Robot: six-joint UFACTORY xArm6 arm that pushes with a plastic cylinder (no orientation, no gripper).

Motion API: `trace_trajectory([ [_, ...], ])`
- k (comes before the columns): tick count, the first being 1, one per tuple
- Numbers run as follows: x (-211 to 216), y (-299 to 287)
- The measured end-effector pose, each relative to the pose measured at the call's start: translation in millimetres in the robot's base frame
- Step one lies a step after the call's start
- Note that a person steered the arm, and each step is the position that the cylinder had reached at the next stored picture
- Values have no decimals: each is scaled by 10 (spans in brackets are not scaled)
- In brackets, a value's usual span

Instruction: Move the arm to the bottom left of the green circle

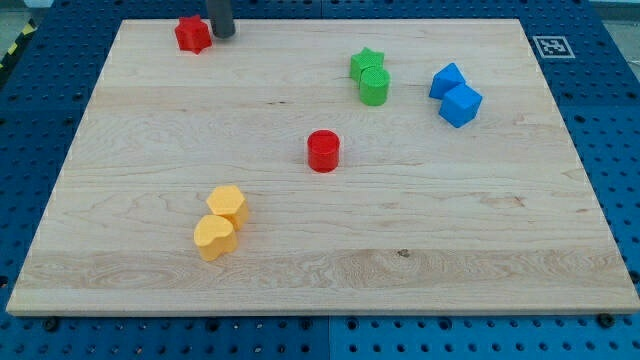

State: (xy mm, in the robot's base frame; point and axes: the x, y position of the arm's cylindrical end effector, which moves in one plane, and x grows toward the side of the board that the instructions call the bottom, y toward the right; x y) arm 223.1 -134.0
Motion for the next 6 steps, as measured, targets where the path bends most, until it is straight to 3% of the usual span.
trace_trajectory([
  [6,1932,1859],
])
